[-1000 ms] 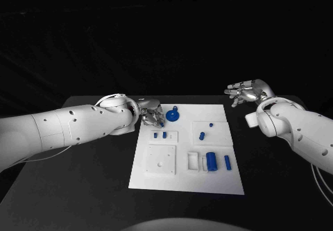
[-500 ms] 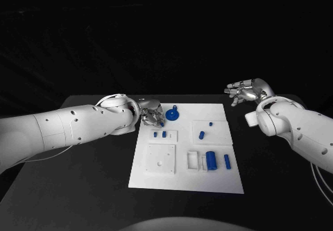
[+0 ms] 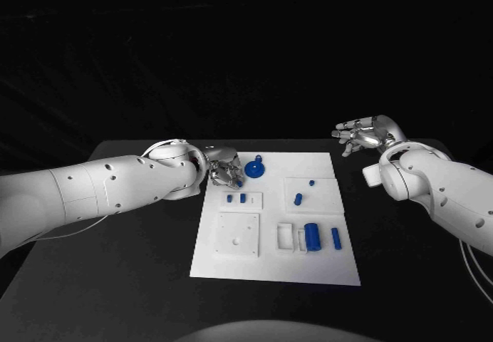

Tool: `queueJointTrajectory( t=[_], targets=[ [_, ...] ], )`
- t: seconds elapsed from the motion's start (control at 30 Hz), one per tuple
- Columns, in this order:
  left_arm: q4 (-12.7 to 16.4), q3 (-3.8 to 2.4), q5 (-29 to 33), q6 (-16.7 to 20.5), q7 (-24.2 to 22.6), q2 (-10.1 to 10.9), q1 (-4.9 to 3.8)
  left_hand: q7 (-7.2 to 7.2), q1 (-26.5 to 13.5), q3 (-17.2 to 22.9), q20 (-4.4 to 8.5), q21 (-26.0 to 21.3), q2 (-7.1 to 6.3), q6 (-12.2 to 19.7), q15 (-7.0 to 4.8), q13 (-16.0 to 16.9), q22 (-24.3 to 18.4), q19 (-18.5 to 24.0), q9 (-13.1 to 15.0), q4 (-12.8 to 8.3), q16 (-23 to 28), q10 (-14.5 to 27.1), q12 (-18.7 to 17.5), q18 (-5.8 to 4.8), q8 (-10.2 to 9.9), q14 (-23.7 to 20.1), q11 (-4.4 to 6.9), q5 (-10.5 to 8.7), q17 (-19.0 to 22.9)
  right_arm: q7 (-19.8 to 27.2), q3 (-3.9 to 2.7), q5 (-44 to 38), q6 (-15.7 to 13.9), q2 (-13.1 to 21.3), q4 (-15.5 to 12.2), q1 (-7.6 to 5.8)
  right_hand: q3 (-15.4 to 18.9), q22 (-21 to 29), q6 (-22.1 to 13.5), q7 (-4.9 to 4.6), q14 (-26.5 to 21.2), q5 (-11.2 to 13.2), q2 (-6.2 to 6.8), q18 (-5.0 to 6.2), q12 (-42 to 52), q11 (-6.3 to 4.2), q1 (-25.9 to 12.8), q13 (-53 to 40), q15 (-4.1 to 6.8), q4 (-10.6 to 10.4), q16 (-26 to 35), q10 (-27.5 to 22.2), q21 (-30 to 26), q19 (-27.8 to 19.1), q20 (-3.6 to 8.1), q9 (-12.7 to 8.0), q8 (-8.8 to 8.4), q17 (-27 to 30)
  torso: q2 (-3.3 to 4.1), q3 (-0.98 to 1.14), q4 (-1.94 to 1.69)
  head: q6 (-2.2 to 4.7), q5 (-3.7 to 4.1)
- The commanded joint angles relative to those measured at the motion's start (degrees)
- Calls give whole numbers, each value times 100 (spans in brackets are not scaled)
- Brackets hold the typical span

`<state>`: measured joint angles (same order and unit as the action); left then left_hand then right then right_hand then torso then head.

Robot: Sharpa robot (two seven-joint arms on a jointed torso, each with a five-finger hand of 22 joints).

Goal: Assemble the parts on the task board

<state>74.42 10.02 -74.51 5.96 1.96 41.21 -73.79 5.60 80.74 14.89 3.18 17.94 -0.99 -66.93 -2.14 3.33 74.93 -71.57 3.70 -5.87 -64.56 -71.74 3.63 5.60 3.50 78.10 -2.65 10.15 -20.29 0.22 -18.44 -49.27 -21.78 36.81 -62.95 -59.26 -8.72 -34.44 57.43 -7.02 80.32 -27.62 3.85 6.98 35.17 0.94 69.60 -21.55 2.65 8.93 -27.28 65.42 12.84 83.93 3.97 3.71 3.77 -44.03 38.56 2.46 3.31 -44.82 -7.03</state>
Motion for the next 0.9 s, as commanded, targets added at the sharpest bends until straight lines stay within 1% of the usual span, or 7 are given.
queueJointTrajectory(
  t=[0.03,0.23,0.37,0.57,0.63,0.77,0.9],
  targets=[
    [1,19,-22,-155,-15,-11,32,-6,33,-40,22,19,-42,-42,-19,3,109,4,3,4,33,-16,-8,-30,11,14,-20,-34,1,30,-3,-40,90,1,-13,7,-36,-8,-37,-5,-26,-33,8,-65,1,3,-49,-3,-3,13,16,-31,-8,179,-24,-7,-21,0,-3,0,2,-2,-2],
    [-13,19,-19,-125,-12,3,35,7,39,-40,19,15,-69,11,-11,3,109,9,-2,-10,45,15,-8,-28,6,3,-34,-35,5,29,-3,-40,94,7,-19,12,-65,-16,-32,-5,-27,-33,12,-66,11,2,-70,-8,-3,25,15,-32,-13,180,-24,-6,-21,1,-2,0,2,-1,1],
    [-17,19,-3,-92,-22,7,36,54,42,5,12,19,-108,239,-5,3,110,-3,-11,-23,40,9,-6,-15,2,18,-45,-34,2,26,-3,-40,99,10,-18,14,-65,-16,-32,-5,-27,-33,12,-66,11,2,-70,-8,-3,25,15,-32,-13,180,-24,-6,-21,1,-3,0,2,3,3],
    [-21,19,37,7,-35,8,38,26,25,85,9,18,-214,653,-3,3,106,-17,-17,-28,43,48,-9,-7,1,19,-48,-41,2,16,-3,-41,109,12,-17,18,-63,-16,-37,-6,-27,-32,16,-66,10,2,-65,-7,-3,31,15,-35,-13,179,-24,-7,-22,1,-4,-4,-1,5,1],
    [-23,19,48,40,-31,10,38,18,24,107,7,16,-239,700,0,3,106,-18,-15,-29,47,65,-9,-4,3,17,-52,-38,4,14,-3,-57,85,12,-18,19,-62,-15,-40,-6,-31,-32,18,-66,6,4,-64,-6,-5,33,17,-40,-15,177,-25,-7,-22,2,-4,-3,0,8,0],
    [-34,18,64,119,-17,24,40,32,13,150,-2,14,-296,813,12,3,107,-24,-14,-25,51,108,-8,6,5,17,-69,-23,5,5,-3,-111,106,18,-31,28,-79,-18,-33,-22,-30,-39,28,-56,-194,61,-60,118,-27,56,9,-254,-15,179,-34,-4,-20,-4,-3,-5,1,13,-4],
    [-68,17,90,202,-7,44,41,23,1,187,-19,8,-358,937,39,1,105,-28,-15,-20,61,254,-16,22,3,11,-117,-21,10,1,-3,-194,174,37,-72,47,-97,-67,-7,-25,-25,-28,27,-29,-507,79,-73,491,-33,122,-49,-134,28,183,-45,-5,-22,-53,-5,-4,-1,21,5]
  ],
)
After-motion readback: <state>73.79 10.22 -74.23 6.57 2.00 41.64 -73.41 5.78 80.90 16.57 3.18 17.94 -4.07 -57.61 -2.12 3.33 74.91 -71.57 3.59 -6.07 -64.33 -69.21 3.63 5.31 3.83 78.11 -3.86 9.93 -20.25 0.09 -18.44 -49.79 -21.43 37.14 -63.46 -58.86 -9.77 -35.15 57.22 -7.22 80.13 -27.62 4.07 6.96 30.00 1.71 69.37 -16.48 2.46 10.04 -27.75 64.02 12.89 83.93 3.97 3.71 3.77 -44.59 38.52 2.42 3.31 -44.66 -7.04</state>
